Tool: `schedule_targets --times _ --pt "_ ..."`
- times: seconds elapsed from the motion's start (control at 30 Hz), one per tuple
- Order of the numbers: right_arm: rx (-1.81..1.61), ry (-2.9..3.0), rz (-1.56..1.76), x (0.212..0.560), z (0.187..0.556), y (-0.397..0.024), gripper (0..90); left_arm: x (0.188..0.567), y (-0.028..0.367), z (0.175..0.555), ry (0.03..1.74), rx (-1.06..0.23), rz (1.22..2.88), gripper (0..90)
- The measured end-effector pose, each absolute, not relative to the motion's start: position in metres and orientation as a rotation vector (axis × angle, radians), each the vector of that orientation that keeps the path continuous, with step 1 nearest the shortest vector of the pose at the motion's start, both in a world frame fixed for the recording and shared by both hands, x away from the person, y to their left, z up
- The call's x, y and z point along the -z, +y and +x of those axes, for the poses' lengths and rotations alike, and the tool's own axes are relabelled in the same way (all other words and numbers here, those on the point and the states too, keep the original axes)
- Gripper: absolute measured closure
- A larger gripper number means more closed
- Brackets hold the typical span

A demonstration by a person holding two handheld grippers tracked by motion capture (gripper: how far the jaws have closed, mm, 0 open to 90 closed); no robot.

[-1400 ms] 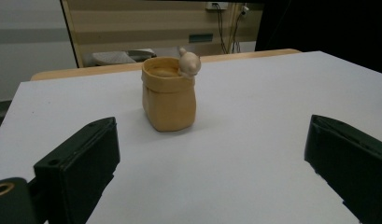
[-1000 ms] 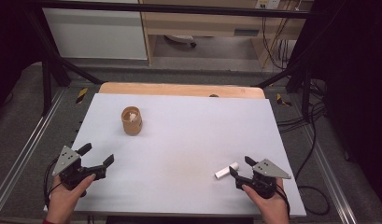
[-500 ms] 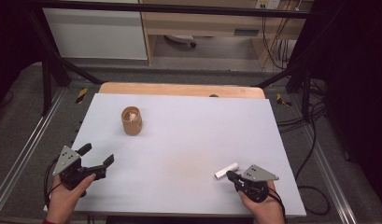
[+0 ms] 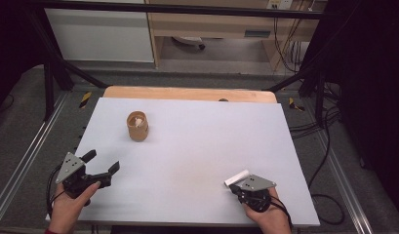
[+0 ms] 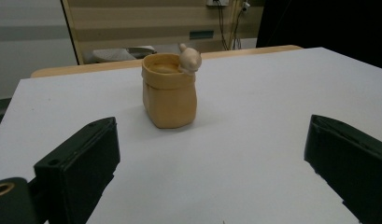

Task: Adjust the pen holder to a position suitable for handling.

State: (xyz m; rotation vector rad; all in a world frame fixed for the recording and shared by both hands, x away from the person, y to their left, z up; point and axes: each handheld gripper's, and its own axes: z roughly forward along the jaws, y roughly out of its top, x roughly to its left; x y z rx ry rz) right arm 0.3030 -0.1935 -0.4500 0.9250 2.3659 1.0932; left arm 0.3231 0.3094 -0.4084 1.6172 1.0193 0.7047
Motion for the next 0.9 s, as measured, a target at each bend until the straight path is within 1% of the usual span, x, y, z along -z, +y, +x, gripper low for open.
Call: schedule_targets --times 0.9 --pt "-1.05 2.425 0.949 0.4566 0.3104 -0.1881 90.0 0.4087 0.3091 0.3233 1.018 -0.706 1.624 3.3"
